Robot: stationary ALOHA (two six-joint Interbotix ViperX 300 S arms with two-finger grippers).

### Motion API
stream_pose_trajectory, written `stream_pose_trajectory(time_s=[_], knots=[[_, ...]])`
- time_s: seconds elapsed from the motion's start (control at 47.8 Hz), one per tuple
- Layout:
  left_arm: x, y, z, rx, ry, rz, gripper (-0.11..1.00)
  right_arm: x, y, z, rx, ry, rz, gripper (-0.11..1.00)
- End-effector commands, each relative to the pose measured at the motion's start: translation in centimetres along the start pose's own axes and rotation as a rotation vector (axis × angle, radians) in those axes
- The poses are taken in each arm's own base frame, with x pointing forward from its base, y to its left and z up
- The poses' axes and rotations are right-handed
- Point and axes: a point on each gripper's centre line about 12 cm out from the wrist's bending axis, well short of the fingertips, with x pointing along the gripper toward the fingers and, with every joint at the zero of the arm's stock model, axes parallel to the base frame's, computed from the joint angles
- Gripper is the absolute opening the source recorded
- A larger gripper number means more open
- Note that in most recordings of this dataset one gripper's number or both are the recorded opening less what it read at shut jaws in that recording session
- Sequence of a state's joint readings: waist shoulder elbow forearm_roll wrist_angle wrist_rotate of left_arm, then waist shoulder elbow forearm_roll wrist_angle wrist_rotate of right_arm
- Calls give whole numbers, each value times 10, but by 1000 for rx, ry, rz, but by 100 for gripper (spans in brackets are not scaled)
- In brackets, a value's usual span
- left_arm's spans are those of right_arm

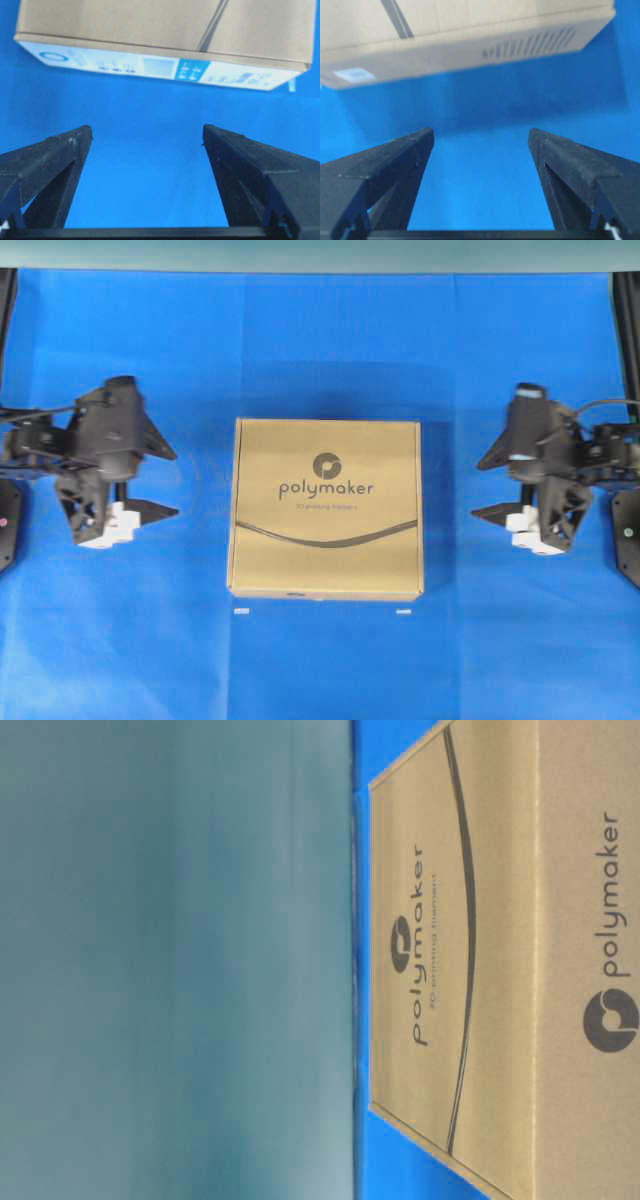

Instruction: Lift up the cardboard box by clamping it between your arms.

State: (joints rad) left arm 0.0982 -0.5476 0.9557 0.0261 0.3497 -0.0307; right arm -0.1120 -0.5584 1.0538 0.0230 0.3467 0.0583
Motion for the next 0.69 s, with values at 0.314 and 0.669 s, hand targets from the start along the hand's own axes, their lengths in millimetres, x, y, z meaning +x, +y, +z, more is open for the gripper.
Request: stream_pose_trajectory(time_s=[0.314,0.669], knots=[[-38,0,9,-5,-218,-5,87,-45,0,4,6,-257,19,99],[-51,0,18,-2,-322,-7,87,-62,0,2,35,-316,30,99]])
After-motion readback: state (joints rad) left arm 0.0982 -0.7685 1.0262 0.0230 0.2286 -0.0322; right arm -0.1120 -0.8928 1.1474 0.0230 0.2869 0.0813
